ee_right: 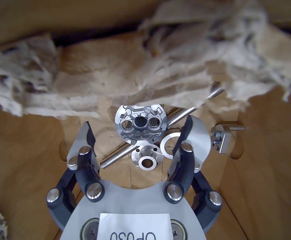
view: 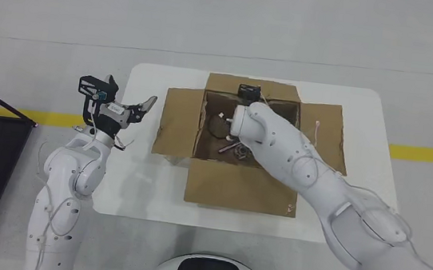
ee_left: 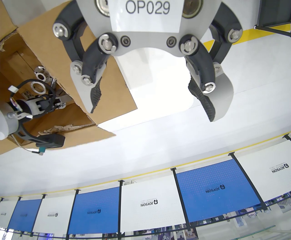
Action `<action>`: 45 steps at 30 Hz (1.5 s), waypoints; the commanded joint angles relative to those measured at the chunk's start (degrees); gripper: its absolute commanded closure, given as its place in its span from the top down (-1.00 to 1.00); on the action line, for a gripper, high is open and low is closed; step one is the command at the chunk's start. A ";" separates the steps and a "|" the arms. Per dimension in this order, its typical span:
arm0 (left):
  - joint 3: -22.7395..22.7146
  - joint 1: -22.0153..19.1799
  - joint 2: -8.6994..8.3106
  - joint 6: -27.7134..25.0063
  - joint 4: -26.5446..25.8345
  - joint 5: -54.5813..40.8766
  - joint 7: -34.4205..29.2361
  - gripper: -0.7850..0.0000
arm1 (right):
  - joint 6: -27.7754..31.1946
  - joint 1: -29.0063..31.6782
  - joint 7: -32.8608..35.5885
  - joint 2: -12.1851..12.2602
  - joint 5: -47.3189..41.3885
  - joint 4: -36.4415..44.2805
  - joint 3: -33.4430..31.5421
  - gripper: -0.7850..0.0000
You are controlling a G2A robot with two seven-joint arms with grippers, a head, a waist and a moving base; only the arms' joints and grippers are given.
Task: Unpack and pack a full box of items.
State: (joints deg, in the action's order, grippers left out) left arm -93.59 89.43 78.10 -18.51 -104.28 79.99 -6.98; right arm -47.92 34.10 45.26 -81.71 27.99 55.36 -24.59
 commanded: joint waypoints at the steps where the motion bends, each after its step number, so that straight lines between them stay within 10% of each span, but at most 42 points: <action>1: 0.00 0.00 0.00 0.00 0.00 0.00 0.00 1.00 | -0.81 -0.18 -0.90 -0.77 0.03 -1.39 0.06 0.41; 11: 0.00 0.00 0.00 0.00 0.00 0.00 0.00 1.00 | -0.25 1.66 -5.91 -2.66 0.96 -3.87 -0.60 -1.00; 22: 0.00 0.00 0.00 0.00 0.00 0.00 0.00 1.00 | -4.92 14.15 -13.23 3.69 11.85 19.05 -7.75 -1.00; 35: 0.00 0.00 0.00 0.00 0.00 0.00 0.00 1.00 | 2.98 33.79 -12.56 12.57 24.68 51.88 -24.97 -1.00; 45: 0.00 0.00 0.00 0.00 0.00 0.00 0.00 1.00 | 4.71 34.96 -14.30 12.68 24.91 51.82 -25.89 -1.00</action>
State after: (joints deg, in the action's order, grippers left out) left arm -93.59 89.43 78.10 -18.51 -104.28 79.99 -6.98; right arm -43.57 68.76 32.57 -68.99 51.89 107.88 -50.51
